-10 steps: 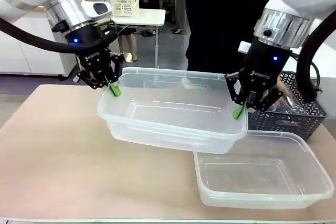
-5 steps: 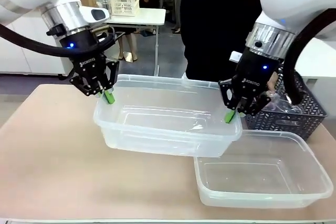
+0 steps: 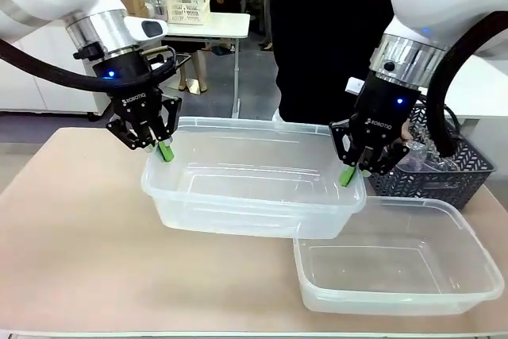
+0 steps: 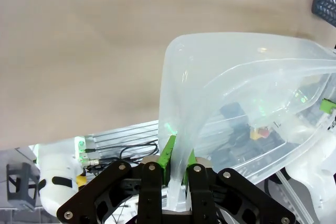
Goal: Sort the waste into each basket.
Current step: Pick up the Organizing box on the left side of the table and lift it, then offer the picked Organizing box to the human.
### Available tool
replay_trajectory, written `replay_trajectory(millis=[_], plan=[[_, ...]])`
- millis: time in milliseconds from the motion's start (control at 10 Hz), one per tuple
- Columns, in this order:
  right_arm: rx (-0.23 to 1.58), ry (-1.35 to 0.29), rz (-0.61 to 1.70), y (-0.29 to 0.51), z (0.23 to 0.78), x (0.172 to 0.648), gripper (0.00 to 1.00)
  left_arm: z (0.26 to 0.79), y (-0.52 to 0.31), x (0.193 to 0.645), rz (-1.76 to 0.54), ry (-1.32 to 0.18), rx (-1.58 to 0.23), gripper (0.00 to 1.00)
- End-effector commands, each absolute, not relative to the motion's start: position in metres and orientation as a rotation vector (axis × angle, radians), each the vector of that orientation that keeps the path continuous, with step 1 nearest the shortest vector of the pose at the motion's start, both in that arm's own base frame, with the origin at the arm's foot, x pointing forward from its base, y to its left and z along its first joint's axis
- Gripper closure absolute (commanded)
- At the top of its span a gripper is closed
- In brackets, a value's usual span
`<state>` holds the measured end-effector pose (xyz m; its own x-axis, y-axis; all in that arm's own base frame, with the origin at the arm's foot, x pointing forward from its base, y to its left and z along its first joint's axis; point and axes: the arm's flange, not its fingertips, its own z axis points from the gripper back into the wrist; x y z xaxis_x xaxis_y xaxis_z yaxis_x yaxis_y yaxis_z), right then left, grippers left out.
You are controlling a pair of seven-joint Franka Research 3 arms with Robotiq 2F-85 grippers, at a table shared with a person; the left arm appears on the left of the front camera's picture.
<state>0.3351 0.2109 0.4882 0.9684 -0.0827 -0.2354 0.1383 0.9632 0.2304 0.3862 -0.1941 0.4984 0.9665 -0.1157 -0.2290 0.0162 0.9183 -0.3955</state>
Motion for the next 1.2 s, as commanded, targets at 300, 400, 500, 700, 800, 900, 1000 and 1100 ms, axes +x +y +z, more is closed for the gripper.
replay_trajectory(millis=[300, 400, 500, 700, 800, 900, 1000, 1100], plan=[[0.258, 0.228, -0.118, 0.2083, 0.4876, 0.3362, 0.94, 0.5053, -0.1894, 0.3885, -0.069, 0.25, -0.426, 0.93], [0.258, 0.228, -0.118, 0.2083, 0.4876, 0.3362, 0.94, 0.5053, -0.1894, 0.3885, -0.069, 0.25, -0.426, 0.93], [0.258, 0.228, -0.118, 0.2083, 0.4876, 0.3362, 0.94, 0.5053, -0.1894, 0.3885, -0.069, 0.25, -0.426, 0.93], [0.258, 0.228, -0.118, 0.2083, 0.4876, 0.3362, 0.94, 0.5053, -0.1894, 0.3885, -0.069, 0.25, -0.426, 0.93], [0.258, 0.228, -0.118, 0.2083, 0.4876, 0.3362, 0.94, 0.5053, -0.1894, 0.3885, -0.069, 0.25, -0.426, 0.93], [0.258, 0.228, -0.118, 0.2083, 0.4876, 0.3362, 0.94, 0.5053, -0.1894, 0.3885, -0.069, 0.25, -0.426, 0.93], [0.258, 0.228, -0.118, 0.2083, 0.4876, 0.3362, 0.94, 0.5053, -0.1894, 0.3885, -0.069, 0.25, -0.426, 0.93], [0.258, 0.228, -0.118, 0.2083, 0.4876, 0.3362, 0.94, 0.5053, -0.1894, 0.3885, -0.069, 0.25, -0.426, 0.93]])
